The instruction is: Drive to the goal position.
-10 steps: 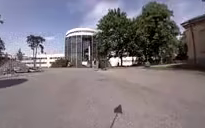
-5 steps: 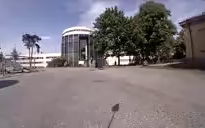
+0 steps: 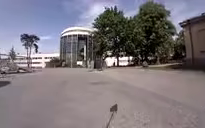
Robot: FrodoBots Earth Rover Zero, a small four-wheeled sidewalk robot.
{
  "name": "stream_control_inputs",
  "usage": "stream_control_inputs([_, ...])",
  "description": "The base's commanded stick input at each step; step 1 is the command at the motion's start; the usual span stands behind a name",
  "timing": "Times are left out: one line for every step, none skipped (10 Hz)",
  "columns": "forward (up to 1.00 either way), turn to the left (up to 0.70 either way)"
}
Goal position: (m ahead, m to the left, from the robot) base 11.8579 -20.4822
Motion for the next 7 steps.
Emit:
stream_control_inputs([0.7, 0.0])
stream_control_inputs([0.7, 0.0])
stream_control_inputs([0.7, 0.0])
stream_control_inputs([0.7, 0.0])
stream_control_inputs([0.7, 0.0])
stream_control_inputs([0.7, -0.15])
stream_control_inputs([0.7, -0.35])
